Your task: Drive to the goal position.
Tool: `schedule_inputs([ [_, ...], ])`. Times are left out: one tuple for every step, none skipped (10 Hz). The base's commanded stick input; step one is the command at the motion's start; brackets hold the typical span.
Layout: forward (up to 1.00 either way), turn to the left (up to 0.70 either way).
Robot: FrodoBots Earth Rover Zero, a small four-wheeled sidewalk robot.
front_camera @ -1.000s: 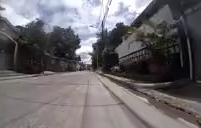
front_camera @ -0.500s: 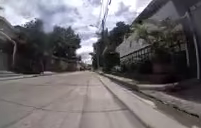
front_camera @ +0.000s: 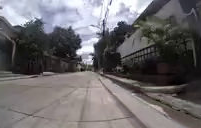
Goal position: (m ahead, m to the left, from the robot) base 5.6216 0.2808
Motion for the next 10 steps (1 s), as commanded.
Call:
schedule_inputs([
  [0.5,0.0],
  [0.5,0.0],
  [0.5,0.0],
  [0.5,0.0],
  [0.5,0.0],
  [0.5,0.0],
  [0.5,0.0],
  [0.5,0.0],
  [0.5,0.0],
  [0.5,0.0],
])
